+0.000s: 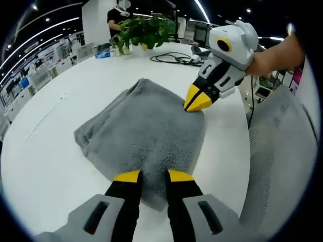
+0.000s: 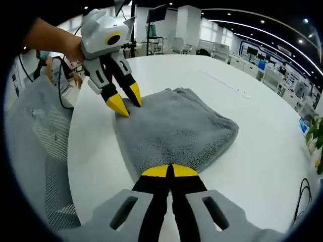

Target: Fold the towel on the table until its edges align and the towel forms a compact rectangular stack.

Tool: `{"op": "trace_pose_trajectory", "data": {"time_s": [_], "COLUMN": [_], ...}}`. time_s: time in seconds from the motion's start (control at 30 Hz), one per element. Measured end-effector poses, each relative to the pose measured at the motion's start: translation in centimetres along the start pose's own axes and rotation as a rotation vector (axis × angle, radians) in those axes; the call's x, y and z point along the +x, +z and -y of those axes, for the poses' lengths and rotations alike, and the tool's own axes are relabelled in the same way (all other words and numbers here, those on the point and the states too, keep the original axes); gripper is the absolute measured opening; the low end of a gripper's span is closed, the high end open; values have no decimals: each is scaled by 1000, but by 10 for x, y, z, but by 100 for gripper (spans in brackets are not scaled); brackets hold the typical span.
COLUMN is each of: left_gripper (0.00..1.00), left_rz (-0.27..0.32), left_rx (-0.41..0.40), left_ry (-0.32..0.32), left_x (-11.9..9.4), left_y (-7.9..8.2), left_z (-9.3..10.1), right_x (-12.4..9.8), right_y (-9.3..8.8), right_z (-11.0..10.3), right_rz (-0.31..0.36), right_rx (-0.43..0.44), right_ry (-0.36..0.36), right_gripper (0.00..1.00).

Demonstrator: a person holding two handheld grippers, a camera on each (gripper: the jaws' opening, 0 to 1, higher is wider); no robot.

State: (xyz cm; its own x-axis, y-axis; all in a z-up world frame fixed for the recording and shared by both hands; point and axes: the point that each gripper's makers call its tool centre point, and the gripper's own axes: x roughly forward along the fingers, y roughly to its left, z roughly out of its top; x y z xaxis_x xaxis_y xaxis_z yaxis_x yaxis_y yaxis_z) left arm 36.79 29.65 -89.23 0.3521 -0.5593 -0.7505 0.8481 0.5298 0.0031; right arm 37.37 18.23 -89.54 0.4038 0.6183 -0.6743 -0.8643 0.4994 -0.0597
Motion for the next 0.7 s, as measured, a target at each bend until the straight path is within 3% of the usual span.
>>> {"op": "trace_pose_trajectory", "data": {"time_s": [0.1, 0.17, 0.27, 0.37, 0.53, 0.7], "left_gripper": [19, 19, 19, 19, 22, 26], "left_rz": [7, 11, 14, 6, 24, 51], "left_rx": [20, 81, 28, 30, -64, -92], "left_ry": [10, 22, 30, 32, 51, 88], "left_x": [0, 1, 0, -2, -9, -14], "left_y": [-2, -2, -2, 0, 7, 10], "left_z": [1, 4, 1, 0, -8, -16], "right_x": [1, 1, 1, -1, -12, -17], "right_y": [0, 1, 2, 5, 19, 33], "right_z": [-1, -2, 0, 3, 8, 14], "right_rz": [-2, -5, -10, 6, 53, 118], "right_rx": [-4, -6, 12, 114, 138, 203], "right_ry": [-2, -4, -10, -3, -30, -60], "right_gripper": [0, 0, 0, 0, 0, 18]}}
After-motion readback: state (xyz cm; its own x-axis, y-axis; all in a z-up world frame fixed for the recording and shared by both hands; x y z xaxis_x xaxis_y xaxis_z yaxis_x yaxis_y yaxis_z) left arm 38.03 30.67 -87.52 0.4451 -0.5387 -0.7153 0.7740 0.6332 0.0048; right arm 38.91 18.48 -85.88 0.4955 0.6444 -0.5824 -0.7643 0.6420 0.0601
